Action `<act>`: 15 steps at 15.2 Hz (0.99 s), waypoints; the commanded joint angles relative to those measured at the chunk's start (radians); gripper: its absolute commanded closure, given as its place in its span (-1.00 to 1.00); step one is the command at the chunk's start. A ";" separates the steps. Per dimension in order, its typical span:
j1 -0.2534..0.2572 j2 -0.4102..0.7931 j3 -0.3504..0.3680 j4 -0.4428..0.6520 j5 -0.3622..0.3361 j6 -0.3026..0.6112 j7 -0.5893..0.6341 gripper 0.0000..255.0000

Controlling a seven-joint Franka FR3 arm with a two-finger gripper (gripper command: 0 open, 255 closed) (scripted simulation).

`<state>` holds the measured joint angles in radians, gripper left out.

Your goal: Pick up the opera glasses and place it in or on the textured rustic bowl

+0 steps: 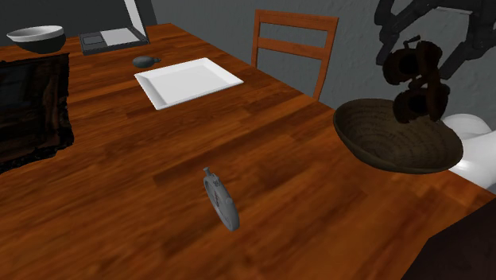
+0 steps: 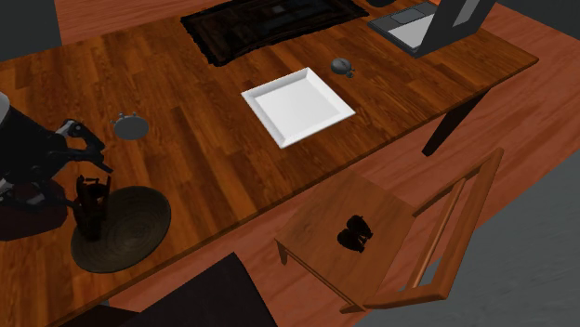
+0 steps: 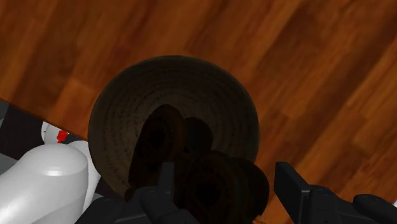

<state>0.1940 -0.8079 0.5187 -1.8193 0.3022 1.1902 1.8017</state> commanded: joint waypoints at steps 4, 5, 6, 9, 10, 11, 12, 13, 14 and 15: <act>0.018 -0.057 0.004 -0.118 0.017 0.063 -0.010 1.00; 0.018 -0.057 0.004 -0.118 0.017 0.063 -0.010 1.00; 0.018 -0.057 0.004 -0.118 0.017 0.063 -0.010 1.00; 0.018 -0.057 0.004 -0.118 0.017 0.063 -0.010 1.00; 0.018 -0.057 0.004 -0.118 0.017 0.063 -0.010 1.00; 0.018 -0.057 0.004 -0.118 0.018 0.063 -0.010 1.00; 0.018 -0.057 0.004 -0.118 0.018 0.063 -0.010 1.00; 0.018 -0.057 0.004 -0.118 0.018 0.063 -0.010 -1.00; 0.018 -0.057 0.004 -0.118 0.018 0.063 -0.010 -1.00; 0.018 -0.057 0.004 -0.118 0.018 0.063 -0.010 -1.00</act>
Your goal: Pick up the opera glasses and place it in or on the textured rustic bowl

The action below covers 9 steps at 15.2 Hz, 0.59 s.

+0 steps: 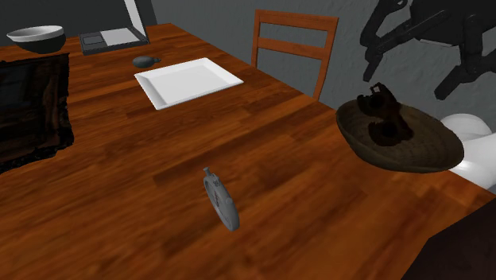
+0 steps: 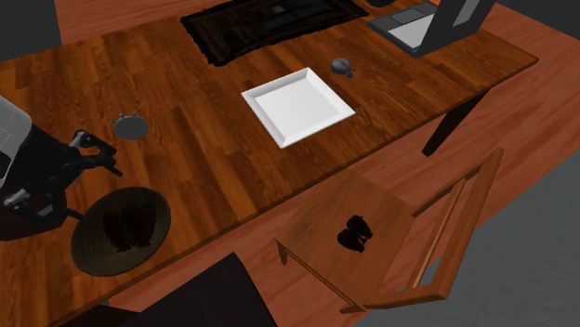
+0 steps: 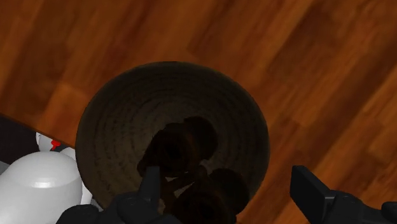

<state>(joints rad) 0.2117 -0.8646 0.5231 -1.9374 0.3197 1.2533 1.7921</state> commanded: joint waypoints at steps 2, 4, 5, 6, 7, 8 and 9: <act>0.000 0.000 0.000 0.000 0.000 0.000 0.000 -1.00; -0.006 0.021 -0.002 0.049 -0.006 -0.029 0.006 -1.00; -0.013 0.043 -0.002 0.101 -0.012 -0.057 0.013 -1.00; -0.020 0.067 -0.002 0.154 -0.017 -0.087 0.020 -1.00; -0.026 0.086 0.000 0.197 -0.021 -0.111 0.027 -1.00; -0.026 0.086 0.000 0.197 -0.021 -0.111 0.027 -1.00; -0.025 0.086 -0.001 0.197 -0.021 -0.110 0.026 -1.00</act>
<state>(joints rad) 0.1885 -0.7854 0.5217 -1.7545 0.3001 1.1499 1.8166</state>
